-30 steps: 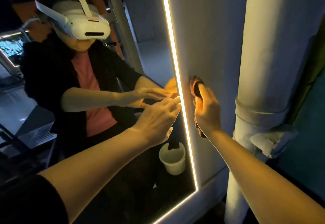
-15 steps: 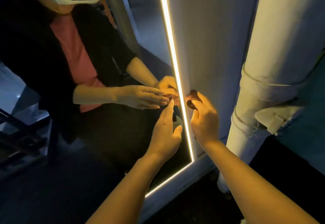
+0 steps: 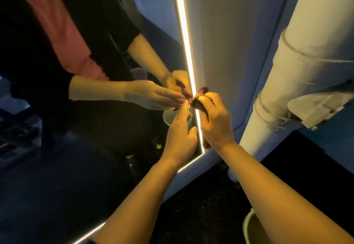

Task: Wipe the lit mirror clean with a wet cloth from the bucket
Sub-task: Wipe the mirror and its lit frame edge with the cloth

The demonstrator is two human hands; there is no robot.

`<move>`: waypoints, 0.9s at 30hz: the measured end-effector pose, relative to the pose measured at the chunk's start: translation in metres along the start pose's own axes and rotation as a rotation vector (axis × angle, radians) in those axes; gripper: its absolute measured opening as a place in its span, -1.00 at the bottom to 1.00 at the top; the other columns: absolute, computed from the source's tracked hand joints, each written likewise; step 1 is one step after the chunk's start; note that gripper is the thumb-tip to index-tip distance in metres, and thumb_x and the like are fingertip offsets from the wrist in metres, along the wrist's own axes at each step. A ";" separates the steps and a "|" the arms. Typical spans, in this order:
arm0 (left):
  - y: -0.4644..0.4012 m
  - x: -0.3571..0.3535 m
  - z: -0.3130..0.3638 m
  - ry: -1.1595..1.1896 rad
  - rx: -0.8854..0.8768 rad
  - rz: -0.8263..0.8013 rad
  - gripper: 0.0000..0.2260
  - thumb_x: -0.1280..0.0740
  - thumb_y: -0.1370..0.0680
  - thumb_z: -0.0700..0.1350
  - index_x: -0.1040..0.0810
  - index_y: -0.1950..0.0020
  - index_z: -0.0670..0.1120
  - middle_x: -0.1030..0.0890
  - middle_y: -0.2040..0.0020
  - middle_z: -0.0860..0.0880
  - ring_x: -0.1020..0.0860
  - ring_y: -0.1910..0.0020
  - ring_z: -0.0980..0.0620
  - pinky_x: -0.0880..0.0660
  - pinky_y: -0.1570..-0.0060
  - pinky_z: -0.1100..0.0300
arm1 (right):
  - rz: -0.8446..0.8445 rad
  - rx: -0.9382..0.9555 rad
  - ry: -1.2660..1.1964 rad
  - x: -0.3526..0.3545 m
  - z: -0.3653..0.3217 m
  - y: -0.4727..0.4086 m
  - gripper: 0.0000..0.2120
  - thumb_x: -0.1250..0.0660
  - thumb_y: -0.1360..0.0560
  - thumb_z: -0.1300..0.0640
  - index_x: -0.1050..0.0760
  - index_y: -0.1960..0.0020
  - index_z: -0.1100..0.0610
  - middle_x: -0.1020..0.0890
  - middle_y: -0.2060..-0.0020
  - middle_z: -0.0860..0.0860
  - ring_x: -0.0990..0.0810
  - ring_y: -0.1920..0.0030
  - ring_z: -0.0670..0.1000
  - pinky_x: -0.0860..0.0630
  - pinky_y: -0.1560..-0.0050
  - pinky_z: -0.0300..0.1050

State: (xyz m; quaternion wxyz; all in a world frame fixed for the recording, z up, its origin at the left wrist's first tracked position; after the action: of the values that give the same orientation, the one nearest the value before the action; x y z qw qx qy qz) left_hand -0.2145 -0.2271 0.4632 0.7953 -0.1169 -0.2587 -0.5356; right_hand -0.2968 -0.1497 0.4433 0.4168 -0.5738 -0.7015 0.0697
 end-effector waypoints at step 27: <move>-0.013 -0.071 -0.109 0.038 0.171 -0.090 -0.34 -0.17 -0.58 -0.37 -0.07 -0.59 0.04 -0.20 -0.57 0.03 -0.19 -0.53 0.09 -0.22 -0.50 -0.02 | -0.341 -0.548 0.085 -0.095 0.123 0.128 -0.75 -0.16 -0.64 0.22 -0.55 -0.23 0.14 -0.61 -0.06 0.11 -0.61 -0.01 0.09 -0.46 0.13 -0.21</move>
State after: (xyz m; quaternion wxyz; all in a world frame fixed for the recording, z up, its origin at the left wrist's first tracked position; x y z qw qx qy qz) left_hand -0.2161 -0.2265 0.3324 0.7823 -0.0267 -0.2931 -0.5489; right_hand -0.2841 -0.1426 0.2427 0.2815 -0.5413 -0.7622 -0.2164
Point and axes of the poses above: each hand's wrist, its own y-axis away from the middle knuckle, its own x-axis out of the back of the hand, z = x × y, the point moved 7 cm from there along -y, towards the middle knuckle
